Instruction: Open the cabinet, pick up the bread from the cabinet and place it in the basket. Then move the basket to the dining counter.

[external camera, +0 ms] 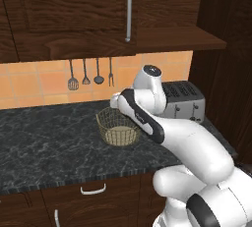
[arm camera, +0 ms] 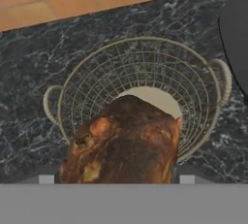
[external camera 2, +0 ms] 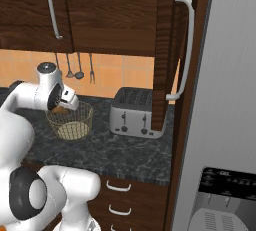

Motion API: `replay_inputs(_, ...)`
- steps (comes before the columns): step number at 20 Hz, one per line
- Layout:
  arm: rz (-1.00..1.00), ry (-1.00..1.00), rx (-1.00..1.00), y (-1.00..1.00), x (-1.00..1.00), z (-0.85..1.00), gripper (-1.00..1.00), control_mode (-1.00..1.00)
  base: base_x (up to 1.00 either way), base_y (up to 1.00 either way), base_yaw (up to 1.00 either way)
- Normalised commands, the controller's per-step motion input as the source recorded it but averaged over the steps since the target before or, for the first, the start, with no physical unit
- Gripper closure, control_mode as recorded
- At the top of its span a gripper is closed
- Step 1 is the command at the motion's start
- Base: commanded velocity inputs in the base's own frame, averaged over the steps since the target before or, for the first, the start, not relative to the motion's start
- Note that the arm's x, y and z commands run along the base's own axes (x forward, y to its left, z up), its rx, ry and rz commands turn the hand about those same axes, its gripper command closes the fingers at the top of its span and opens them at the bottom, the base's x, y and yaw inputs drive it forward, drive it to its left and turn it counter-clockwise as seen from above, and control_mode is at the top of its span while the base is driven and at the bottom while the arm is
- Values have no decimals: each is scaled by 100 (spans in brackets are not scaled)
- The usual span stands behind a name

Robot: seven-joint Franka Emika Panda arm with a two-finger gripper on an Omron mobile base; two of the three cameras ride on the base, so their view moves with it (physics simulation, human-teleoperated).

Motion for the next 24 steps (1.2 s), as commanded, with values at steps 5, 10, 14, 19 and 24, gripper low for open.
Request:
replay_inputs(5, -1, 12, -12, 3, 38, -48, 100, -100, 0, 0, 0)
replay_inputs(10, 0, 11, -5, 0, 46, -40, 100, -100, 0, 0, 0)
replay_inputs(14, 0, 4, -6, 0, 31, -49, 100, -100, 0, 0, 0)
replay_inputs(19, 0, 3, -4, 10, 52, -47, 100, -100, 0, 0, 0)
replay_inputs(24, 1, -3, -2, 19, 54, -49, 100, -100, 0, 0, 0)
